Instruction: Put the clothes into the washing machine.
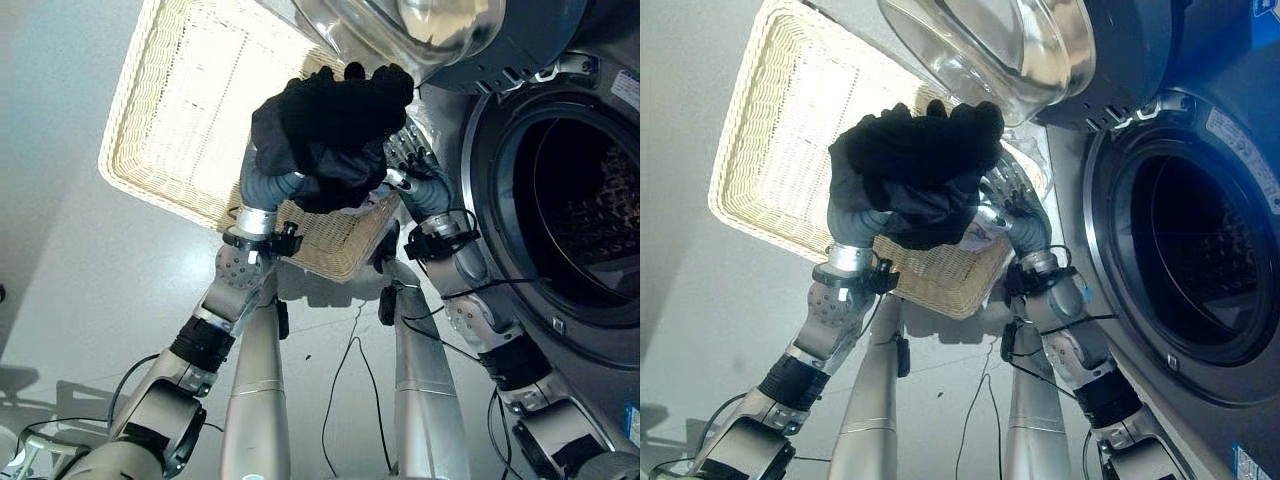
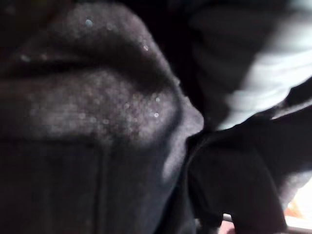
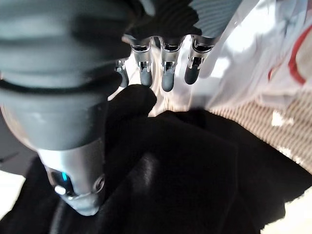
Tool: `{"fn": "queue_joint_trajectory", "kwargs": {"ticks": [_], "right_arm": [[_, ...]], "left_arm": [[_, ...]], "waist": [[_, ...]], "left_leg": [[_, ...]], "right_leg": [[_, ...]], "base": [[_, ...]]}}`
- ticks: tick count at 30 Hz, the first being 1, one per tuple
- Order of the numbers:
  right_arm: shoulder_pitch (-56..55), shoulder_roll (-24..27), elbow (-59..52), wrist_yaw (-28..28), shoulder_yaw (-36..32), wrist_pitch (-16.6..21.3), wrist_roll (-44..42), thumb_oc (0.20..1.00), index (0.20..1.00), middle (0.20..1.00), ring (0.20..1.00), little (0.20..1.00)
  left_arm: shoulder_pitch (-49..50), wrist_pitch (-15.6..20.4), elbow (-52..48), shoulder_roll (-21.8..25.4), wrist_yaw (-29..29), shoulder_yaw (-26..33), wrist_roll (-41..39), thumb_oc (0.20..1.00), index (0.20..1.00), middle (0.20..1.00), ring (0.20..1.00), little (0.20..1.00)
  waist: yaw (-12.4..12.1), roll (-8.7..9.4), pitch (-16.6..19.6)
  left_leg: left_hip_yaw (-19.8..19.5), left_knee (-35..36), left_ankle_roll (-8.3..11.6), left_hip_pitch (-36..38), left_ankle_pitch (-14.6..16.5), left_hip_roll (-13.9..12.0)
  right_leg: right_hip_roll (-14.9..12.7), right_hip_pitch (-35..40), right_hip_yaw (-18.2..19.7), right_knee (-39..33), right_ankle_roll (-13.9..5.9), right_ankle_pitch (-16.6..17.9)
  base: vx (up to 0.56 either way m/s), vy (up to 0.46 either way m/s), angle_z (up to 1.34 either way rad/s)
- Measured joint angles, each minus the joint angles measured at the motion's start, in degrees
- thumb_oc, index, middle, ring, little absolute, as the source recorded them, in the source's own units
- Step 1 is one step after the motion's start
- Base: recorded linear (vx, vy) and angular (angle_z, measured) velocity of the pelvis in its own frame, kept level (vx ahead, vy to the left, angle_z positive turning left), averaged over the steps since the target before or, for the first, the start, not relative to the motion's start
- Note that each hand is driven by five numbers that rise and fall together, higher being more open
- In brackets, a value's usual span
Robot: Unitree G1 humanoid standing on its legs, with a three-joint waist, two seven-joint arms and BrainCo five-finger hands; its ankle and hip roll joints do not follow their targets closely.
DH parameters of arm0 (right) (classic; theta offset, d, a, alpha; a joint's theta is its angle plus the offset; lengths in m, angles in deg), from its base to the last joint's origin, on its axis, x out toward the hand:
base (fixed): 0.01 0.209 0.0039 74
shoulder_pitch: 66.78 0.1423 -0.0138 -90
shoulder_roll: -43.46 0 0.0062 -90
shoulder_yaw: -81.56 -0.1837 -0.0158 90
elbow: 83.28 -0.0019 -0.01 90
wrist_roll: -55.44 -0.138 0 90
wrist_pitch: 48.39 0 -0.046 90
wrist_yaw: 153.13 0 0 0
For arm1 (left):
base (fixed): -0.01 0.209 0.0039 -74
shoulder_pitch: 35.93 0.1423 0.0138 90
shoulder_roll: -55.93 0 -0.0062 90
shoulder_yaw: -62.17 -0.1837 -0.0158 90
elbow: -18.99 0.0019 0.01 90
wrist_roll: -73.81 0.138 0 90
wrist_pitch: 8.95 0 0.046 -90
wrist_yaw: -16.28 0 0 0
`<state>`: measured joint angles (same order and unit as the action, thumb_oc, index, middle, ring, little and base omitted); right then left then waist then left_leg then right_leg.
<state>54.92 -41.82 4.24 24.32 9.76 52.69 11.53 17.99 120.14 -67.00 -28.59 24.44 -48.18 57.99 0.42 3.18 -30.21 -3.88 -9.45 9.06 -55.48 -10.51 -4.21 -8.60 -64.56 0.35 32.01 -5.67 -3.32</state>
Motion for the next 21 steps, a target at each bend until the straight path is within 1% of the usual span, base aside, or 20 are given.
{"fn": "queue_joint_trajectory", "kwargs": {"ticks": [3, 6, 7, 11, 12, 13, 14, 15, 16, 17, 21], "right_arm": [[1.2, -0.1, -0.1, 0.3, 0.6, 0.0, -1.4, 1.0, 1.0, 1.0, 1.0, 1.0], [2.0, -0.3, -0.2, 0.9, 1.0, 0.0, -3.6, 1.0, 1.0, 1.0, 1.0, 1.0], [2.0, -0.3, -0.2, 1.3, 1.2, -0.1, -4.3, 1.0, 1.0, 1.0, 1.0, 1.0], [2.0, 0.0, -1.0, 1.5, 2.2, -0.8, -5.8, 1.0, 1.0, 1.0, 1.0, 1.0], [2.0, 0.0, -1.1, 2.1, 2.6, -1.3, -6.3, 1.0, 1.0, 1.0, 1.0, 1.0], [2.0, 0.1, -1.1, 2.3, 2.8, -1.5, -6.3, 1.0, 1.0, 1.0, 1.0, 1.0], [2.0, 0.1, -1.1, 2.3, 2.8, -1.5, -6.3, 1.0, 1.0, 1.0, 1.0, 1.0], [2.1, 0.3, -1.1, 2.6, 3.4, -2.3, -6.4, 1.0, 1.0, 1.0, 1.0, 1.0], [2.1, 0.4, -1.1, 2.8, 3.4, -2.4, -6.4, 1.0, 1.0, 1.0, 1.0, 1.0], [2.2, 0.5, -1.1, 3.2, 3.6, -2.8, -6.5, 1.0, 1.0, 1.0, 1.0, 1.0], [2.3, 0.7, -1.1, 3.8, 4.3, -3.6, -7.5, 1.0, 1.0, 1.0, 1.0, 1.0]], "left_arm": [[-0.3, -0.8, 0.0, 0.0, -0.4, -0.9, 0.0, 0.2, 0.2, 0.2, 0.2, 0.2], [-0.9, -1.8, 0.0, 0.0, 0.4, -1.3, 2.1, 0.2, 0.2, 0.2, 0.2, 0.2], [-1.5, -2.2, 0.0, 0.1, 2.3, -1.2, 5.0, 0.2, 0.2, 0.2, 0.2, 0.2], [-2.8, -2.4, 0.0, 1.7, 7.7, -1.8, 12.3, 0.2, 0.2, 0.2, 0.2, 0.2], [-3.2, -2.5, 0.0, 2.4, 11.1, -1.9, 16.5, 0.2, 0.2, 0.2, 0.2, 0.2], [-3.4, -2.7, 0.0, 2.7, 12.6, -1.9, 18.5, 0.2, 0.2, 0.2, 0.2, 0.2], [-3.4, -2.7, 0.0, 2.7, 12.6, -1.9, 18.5, 0.2, 0.2, 0.2, 0.2, 0.2], [-3.9, -3.8, -0.2, 3.9, 16.8, -2.0, 23.9, 0.2, 0.2, 0.2, 0.2, 0.2], [-3.9, -3.8, -0.3, 3.9, 17.4, -2.0, 24.3, 0.2, 0.2, 0.2, 0.2, 0.2], [-3.8, -4.1, -0.3, 4.1, 20.2, -2.0, 27.1, 0.2, 0.2, 0.2, 0.2, 0.2], [-3.9, -5.1, -0.3, 4.2, 25.1, -2.2, 32.0, 0.2, 0.2, 0.2, 0.2, 0.2]], "waist": [[0.0, 0.0, 0.0], [0.1, -0.01, 0.0], [0.1, -0.02, 0.0], [0.0, -0.07, 0.0], [0.0, -0.08, 0.0], [-0.1, -0.08, 0.0], [-0.1, -0.08, 0.0], [-0.2, -0.09, 0.0], [-0.2, -0.09, 0.0], [-0.3, -0.09, 0.0], [-0.8, -0.09, 0.0]], "left_leg": [[-0.1, 0.0, 0.02, 0.0, 0.0, 0.0], [-0.1, 0.0, 0.03, 0.0, 0.0, 0.0], [-0.1, 0.0, 0.04, -0.1, 0.0, 0.0], [-0.1, 0.0, 0.04, -0.1, 0.0, 0.0], [-0.1, 0.0, 0.1, -0.1, -0.1, 0.0], [-0.1, 0.0, 0.1, -0.1, -0.1, 0.0], [-0.1, 0.0, 0.1, -0.1, -0.1, 0.0], [-0.1, 0.0, 0.11, -0.1, -0.1, 0.0], [-0.1, 0.0, 0.11, -0.1, -0.1, 0.0], [-0.1, -0.1, 0.12, -0.1, -0.1, 0.0], [-0.1, -0.2, 0.2, -0.1, -0.1, 0.0]], "right_leg": [[0.0, -0.1, 0.0, 0.3, 0.05, 0.0], [0.0, -0.1, 0.0, 0.3, 0.05, 0.0], [0.0, -0.2, 0.0, 0.2, 0.06, 0.0], [-0.1, -0.2, 0.0, 0.2, 0.06, 0.0], [-0.1, -0.2, 0.0, 0.2, 0.07, 0.0], [-0.1, -0.2, -0.1, 0.2, 0.09, -0.1], [-0.1, -0.2, -0.1, 0.2, 0.09, -0.1], [-0.1, -0.2, -0.1, 0.2, 0.09, -0.1], [-0.1, -0.2, -0.1, 0.2, 0.09, -0.1], [-0.1, -0.2, -0.1, 0.2, 0.09, -0.1], [-0.1, -0.2, -0.1, 0.4, 0.06, -0.1]], "base": [[0.0, 0.0, 0.0], [0.0, 0.0, 0.0], [0.0, 0.0, 0.0], [0.0, 0.0, 0.0], [0.0, 0.0, 0.0], [0.0, 0.0, 0.0], [0.0, 0.0, 0.0], [0.0, 0.0, 0.0], [0.0, 0.0, 0.0], [0.0, 0.0, 0.0], [0.0, -0.008, 0.0]]}}
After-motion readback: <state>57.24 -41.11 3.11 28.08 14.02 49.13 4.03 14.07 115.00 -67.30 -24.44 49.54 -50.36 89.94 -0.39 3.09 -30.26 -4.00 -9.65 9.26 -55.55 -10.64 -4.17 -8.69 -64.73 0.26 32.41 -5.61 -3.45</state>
